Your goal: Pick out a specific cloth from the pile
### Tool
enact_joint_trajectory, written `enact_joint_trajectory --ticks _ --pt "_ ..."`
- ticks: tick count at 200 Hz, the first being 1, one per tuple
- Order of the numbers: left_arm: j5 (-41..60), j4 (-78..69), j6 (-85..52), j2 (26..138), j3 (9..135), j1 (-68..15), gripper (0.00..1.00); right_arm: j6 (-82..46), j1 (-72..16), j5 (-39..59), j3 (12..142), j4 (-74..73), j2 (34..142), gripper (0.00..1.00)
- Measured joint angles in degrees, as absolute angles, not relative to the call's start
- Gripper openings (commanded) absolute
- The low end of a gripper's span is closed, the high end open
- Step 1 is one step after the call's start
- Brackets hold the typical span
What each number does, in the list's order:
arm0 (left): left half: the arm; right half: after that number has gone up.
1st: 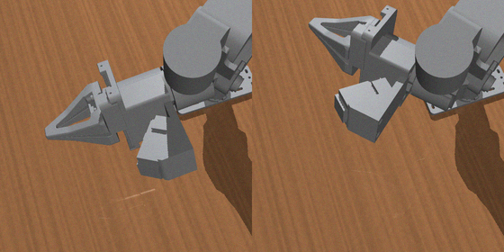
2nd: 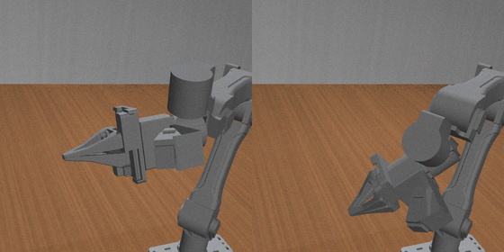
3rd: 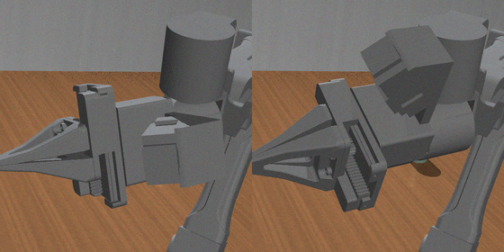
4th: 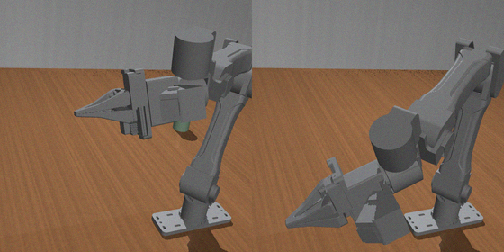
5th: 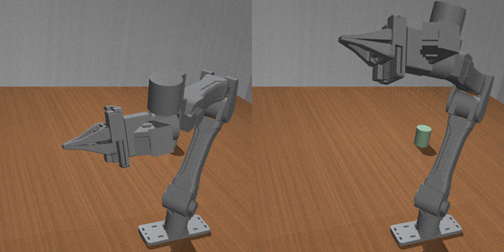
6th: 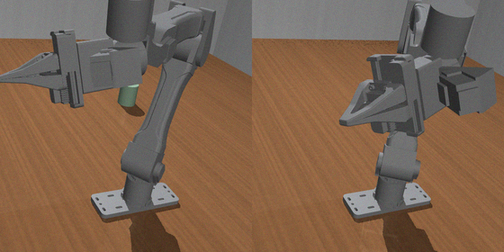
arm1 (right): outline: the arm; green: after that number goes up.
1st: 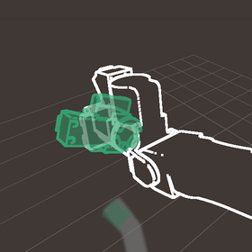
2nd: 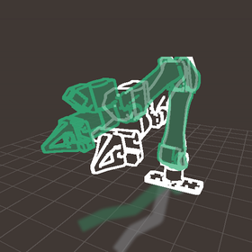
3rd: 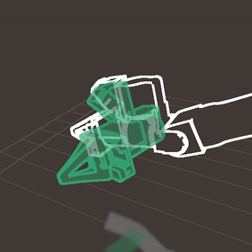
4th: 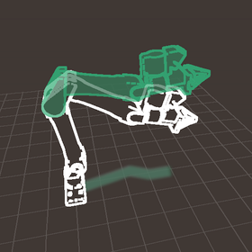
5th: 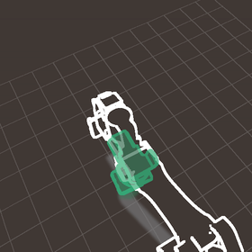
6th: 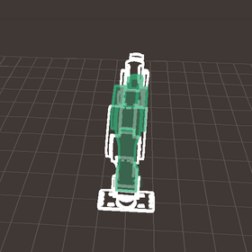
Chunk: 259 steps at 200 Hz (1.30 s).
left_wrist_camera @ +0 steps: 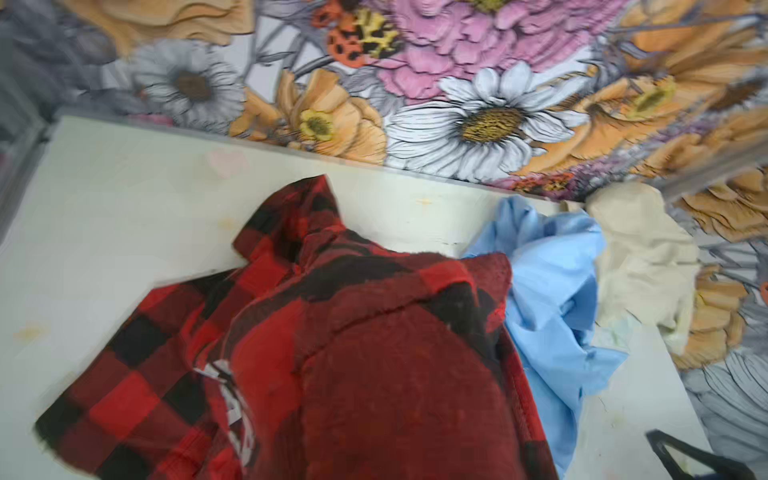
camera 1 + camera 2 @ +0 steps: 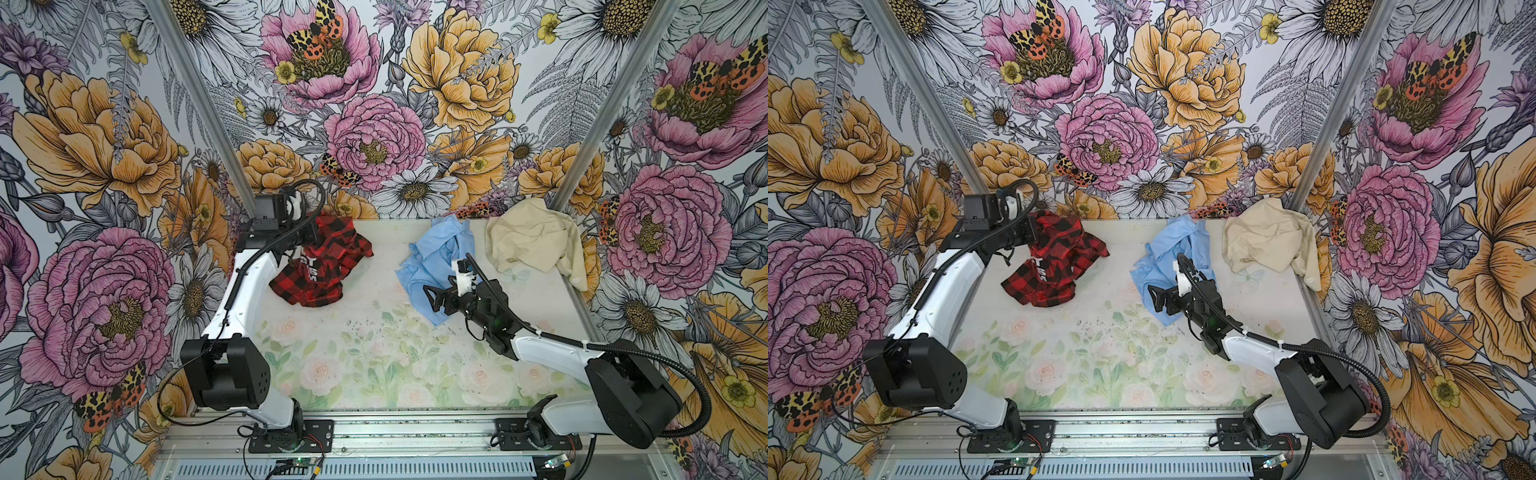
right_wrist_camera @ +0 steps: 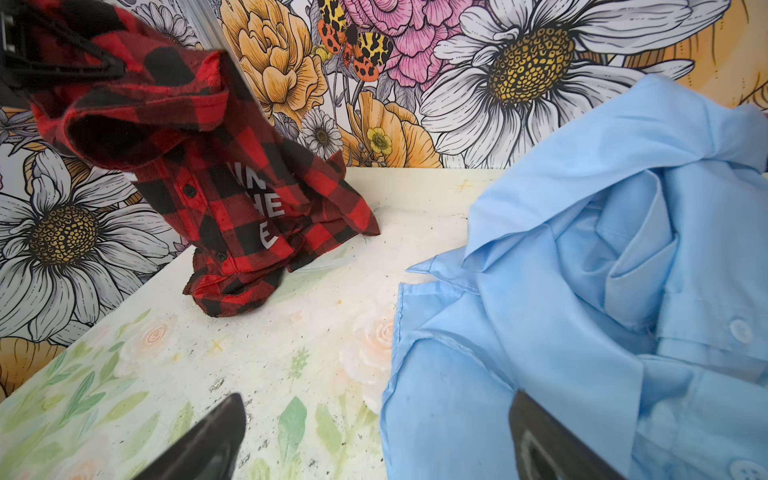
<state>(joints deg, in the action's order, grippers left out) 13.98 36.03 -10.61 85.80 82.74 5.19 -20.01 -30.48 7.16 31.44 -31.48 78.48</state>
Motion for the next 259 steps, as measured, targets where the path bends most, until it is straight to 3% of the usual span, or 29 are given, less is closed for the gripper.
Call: enact_joint_trajectory --ticks 26,51,90,126,170,224,259 --pt "3.86 36.88 -11.90 80.09 77.36 12.25 0.04 -20.03 -30.48 7.16 31.44 -31.48 78.48 0.99" --pt "-4.89 37.21 -12.14 78.87 76.69 13.41 0.04 -20.03 -30.48 7.18 31.44 -31.51 78.56 0.98" --pt "-9.28 37.10 -12.25 86.94 77.25 11.29 0.00 -20.01 -30.48 7.16 31.44 -31.16 78.87 0.98" --pt "-13.15 37.91 -9.23 97.84 82.65 3.36 0.00 -19.99 -30.48 7.14 31.44 -30.61 78.87 0.98" --pt "-13.47 39.00 -3.20 111.33 97.62 -6.09 0.00 -19.81 -30.48 7.14 31.88 -30.39 79.42 0.99" --pt "-6.22 41.25 -1.13 127.26 107.63 -7.38 0.00 -19.81 -30.48 7.16 32.10 -30.15 79.44 0.98" --pt "-5.04 42.59 0.95 129.08 107.63 -7.73 0.26 -19.81 -30.48 7.16 32.10 -30.02 79.48 0.99"
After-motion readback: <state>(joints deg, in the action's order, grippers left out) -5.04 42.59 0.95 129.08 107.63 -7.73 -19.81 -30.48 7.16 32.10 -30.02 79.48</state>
